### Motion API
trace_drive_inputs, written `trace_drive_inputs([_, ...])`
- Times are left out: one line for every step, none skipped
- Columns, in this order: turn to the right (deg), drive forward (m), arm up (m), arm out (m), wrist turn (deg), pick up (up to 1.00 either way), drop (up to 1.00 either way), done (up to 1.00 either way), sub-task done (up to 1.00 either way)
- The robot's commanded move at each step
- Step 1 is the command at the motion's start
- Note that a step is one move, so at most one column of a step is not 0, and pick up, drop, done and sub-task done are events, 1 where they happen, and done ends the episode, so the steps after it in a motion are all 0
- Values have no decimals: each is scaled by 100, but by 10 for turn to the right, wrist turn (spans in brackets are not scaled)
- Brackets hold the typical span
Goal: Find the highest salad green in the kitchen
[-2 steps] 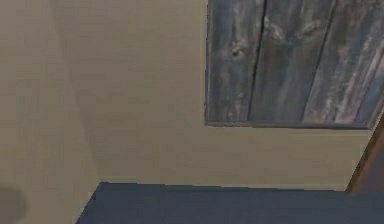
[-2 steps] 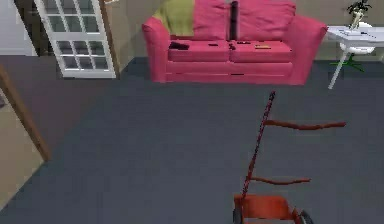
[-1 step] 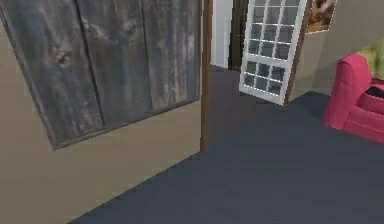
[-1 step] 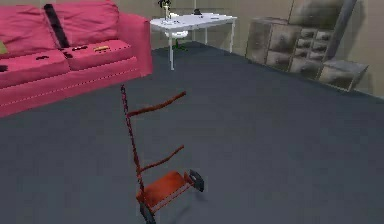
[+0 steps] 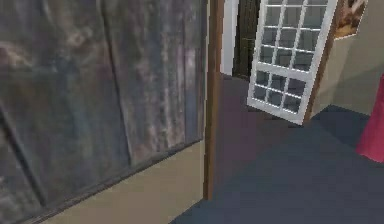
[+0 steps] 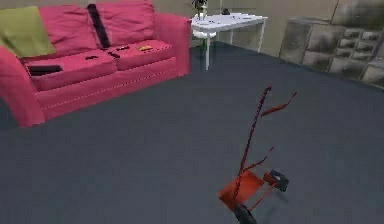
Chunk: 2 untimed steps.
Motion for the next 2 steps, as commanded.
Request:
trace_drive_inputs([450,0,0,0,0,0,0,0,0])
trace_drive_inputs([30,0,0,0,0,0,0,0,0])
